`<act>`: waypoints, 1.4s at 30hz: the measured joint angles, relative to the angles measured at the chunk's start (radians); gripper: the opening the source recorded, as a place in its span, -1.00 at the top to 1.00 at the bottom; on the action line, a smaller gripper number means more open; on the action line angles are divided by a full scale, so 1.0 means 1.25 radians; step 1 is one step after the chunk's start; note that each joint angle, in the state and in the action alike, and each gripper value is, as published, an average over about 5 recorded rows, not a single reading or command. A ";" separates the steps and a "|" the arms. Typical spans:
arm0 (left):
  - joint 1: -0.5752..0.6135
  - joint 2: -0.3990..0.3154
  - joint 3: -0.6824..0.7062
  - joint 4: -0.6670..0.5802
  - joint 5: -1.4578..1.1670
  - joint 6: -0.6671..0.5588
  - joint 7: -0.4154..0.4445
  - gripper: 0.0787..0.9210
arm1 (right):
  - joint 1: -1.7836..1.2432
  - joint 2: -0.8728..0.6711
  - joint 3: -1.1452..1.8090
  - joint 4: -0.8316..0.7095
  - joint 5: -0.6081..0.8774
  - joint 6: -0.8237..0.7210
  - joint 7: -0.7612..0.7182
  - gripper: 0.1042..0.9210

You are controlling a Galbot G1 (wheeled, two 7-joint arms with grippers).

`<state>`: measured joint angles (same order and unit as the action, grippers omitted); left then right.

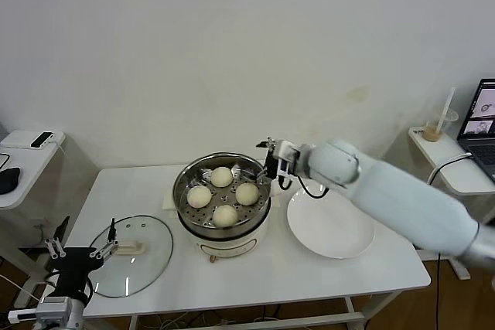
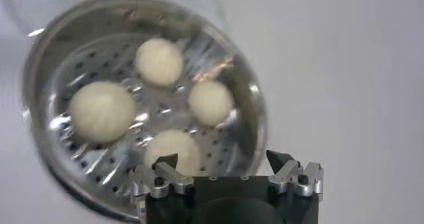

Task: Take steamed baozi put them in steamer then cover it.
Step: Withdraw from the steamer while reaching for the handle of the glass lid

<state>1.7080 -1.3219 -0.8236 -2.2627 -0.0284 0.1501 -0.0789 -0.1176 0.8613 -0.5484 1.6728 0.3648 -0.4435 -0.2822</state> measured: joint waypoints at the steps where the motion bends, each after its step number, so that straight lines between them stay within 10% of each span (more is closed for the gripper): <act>1: 0.000 -0.001 0.002 0.001 0.000 -0.002 -0.001 -0.77 | -0.038 -0.001 0.035 0.008 -0.008 0.030 0.026 -0.76; 16: -0.005 -0.007 0.041 0.044 0.050 -0.024 -0.030 -0.77 | -0.610 0.158 0.617 0.113 -0.121 0.368 0.117 -0.76; 42: 0.034 0.108 0.062 0.250 0.858 -0.119 -0.034 -0.77 | -1.030 0.398 1.060 0.190 -0.159 0.398 0.165 -0.76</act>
<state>1.7505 -1.1868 -0.7455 -1.9505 1.0445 0.0013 -0.1217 -1.4048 1.3587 0.7768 1.9107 0.1654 0.0546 -0.0762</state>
